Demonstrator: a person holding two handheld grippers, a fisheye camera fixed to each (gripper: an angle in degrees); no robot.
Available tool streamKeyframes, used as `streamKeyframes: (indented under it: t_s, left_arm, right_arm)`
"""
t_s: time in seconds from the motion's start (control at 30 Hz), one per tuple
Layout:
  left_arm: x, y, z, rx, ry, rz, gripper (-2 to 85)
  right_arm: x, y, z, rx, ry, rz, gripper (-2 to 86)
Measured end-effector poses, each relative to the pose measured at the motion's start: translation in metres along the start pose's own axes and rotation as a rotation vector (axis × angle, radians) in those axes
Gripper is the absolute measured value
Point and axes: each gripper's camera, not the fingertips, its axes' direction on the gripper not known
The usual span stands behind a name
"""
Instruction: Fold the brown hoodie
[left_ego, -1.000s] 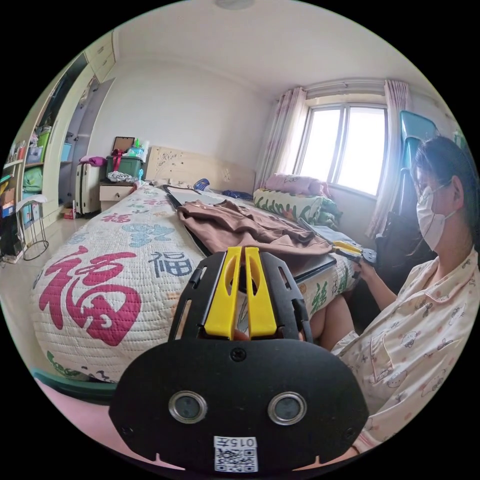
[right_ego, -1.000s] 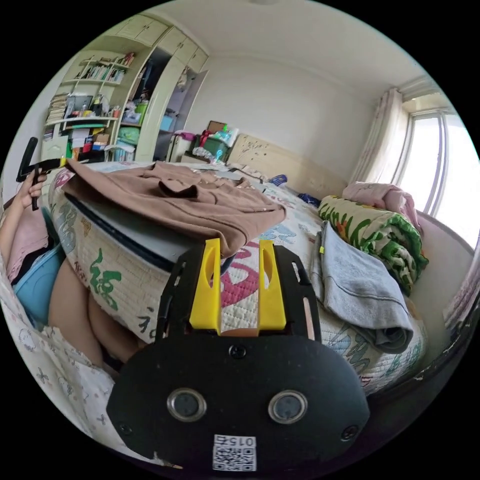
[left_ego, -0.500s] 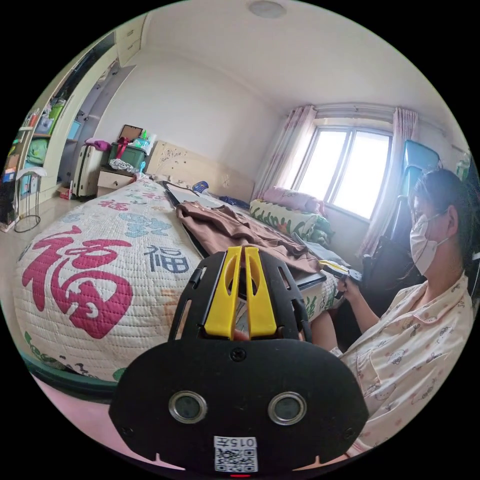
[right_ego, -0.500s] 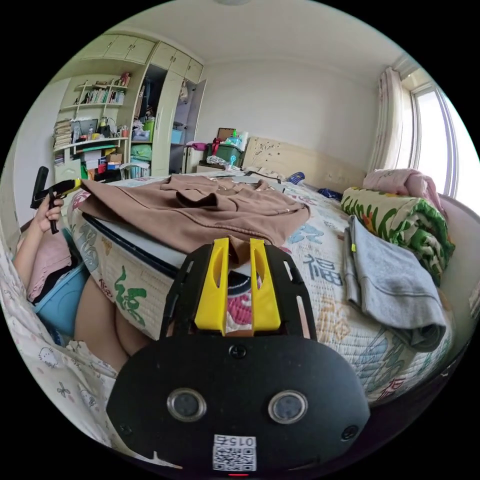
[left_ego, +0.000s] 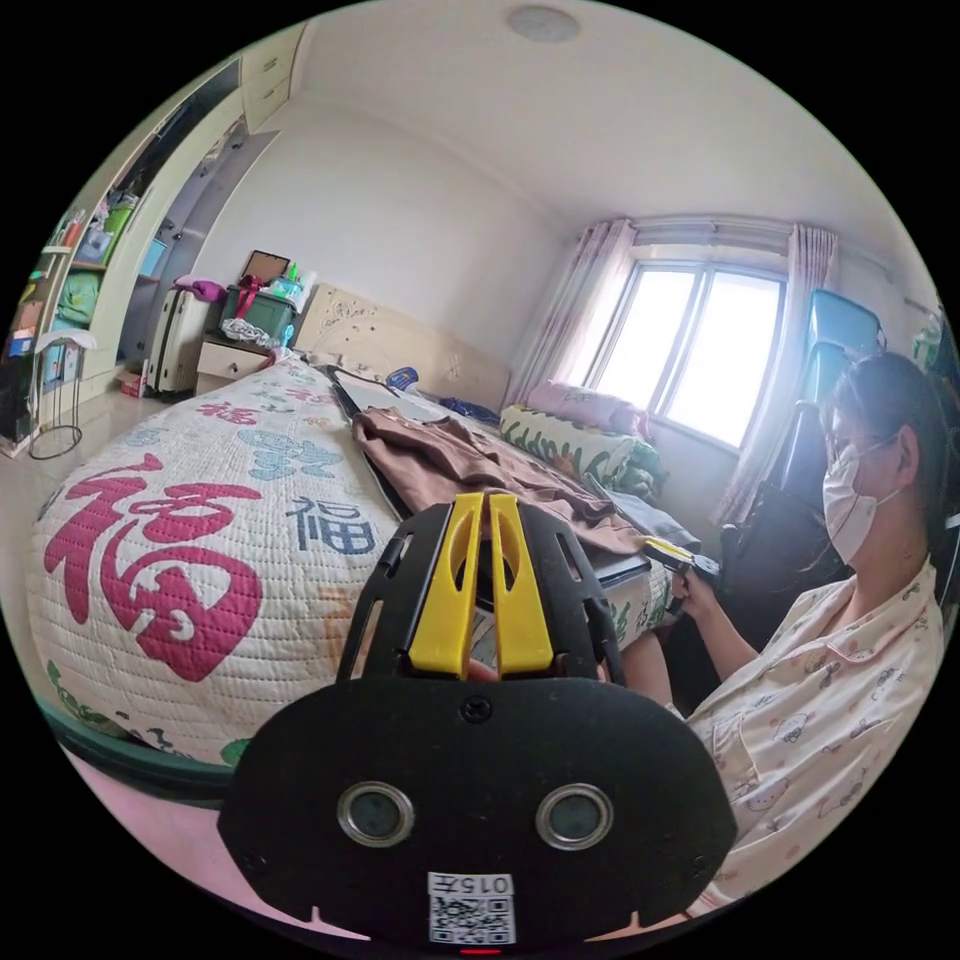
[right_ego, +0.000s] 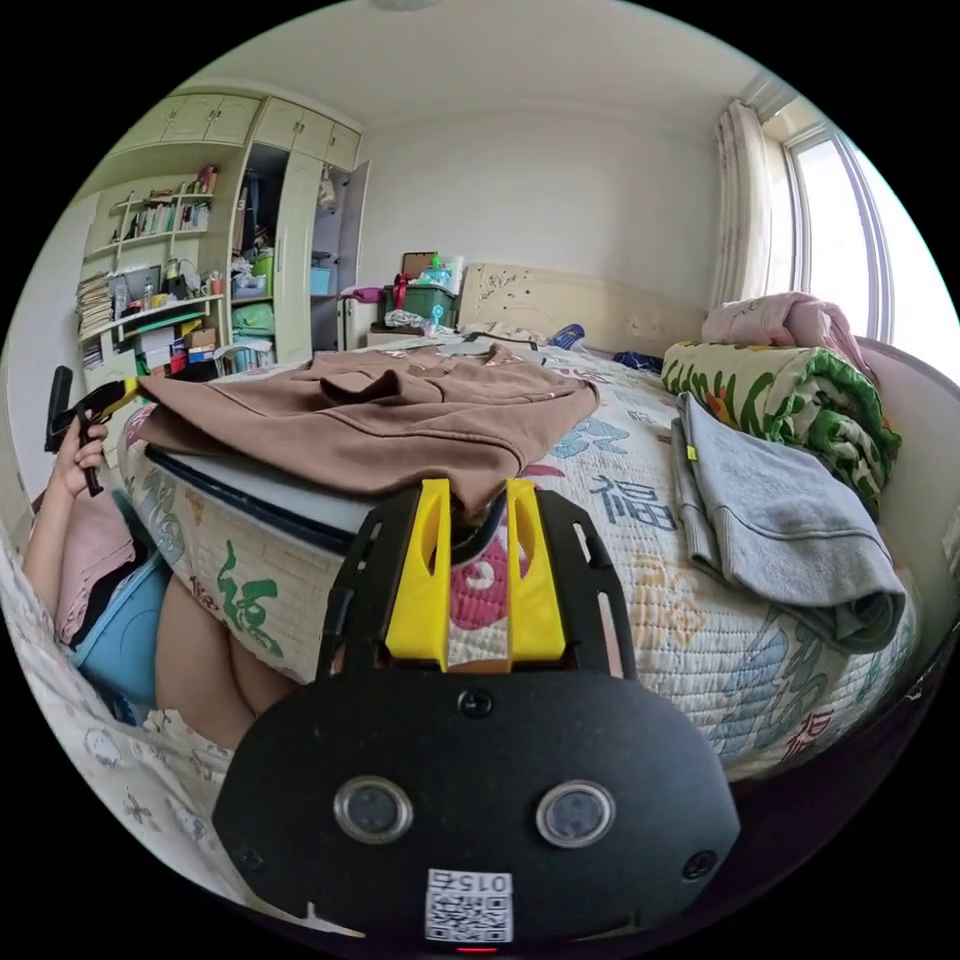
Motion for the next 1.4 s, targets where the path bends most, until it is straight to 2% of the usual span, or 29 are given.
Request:
streamKeyframes:
  t_s: [0.17,0.3,0.4,0.5,0.7,0.9,1.03,1.1,1.2,1.4]
  left_arm:
    - [0.019,-0.019,-0.008,0.069,-0.014,0.052,-0.1]
    - [0.054,-0.037,-0.016,0.098,-0.096,0.195,-0.1]
    - [0.063,-0.031,-0.022,0.096,-0.171,0.255,0.0]
    - [0.056,-0.003,-0.01,0.047,-0.212,0.266,0.3]
    - [0.032,0.066,0.013,-0.096,-0.265,0.227,2.4]
    - [0.02,0.114,0.017,-0.247,-0.357,0.263,8.2]
    - [0.014,0.144,0.033,-0.287,-0.466,0.337,10.3]
    - [0.008,0.15,0.034,-0.266,-0.422,0.343,10.2]
    - [-0.008,0.153,0.028,-0.206,-0.292,0.31,9.9]
    - [-0.052,0.169,-0.011,-0.088,-0.078,0.225,8.0]
  right_arm:
    - [0.024,-0.055,-0.033,0.063,-0.033,-0.02,3.9]
    - [0.04,-0.107,-0.111,0.124,-0.001,-0.145,2.2]
    - [0.04,-0.126,-0.143,0.056,-0.048,-0.28,1.9]
    - [0.04,-0.111,-0.132,0.014,-0.076,-0.292,2.9]
    - [0.042,-0.039,-0.092,-0.015,0.087,-0.205,4.9]
    - [0.085,0.004,-0.103,-0.014,-0.087,-0.027,8.1]
    - [0.068,0.033,-0.074,-0.112,-0.05,-0.048,13.3]
    - [0.062,0.037,-0.074,-0.049,0.007,-0.041,13.9]
    - [0.092,0.034,-0.079,0.08,-0.079,0.135,12.6]
    - [0.119,0.016,-0.048,0.08,-0.182,0.282,11.3]
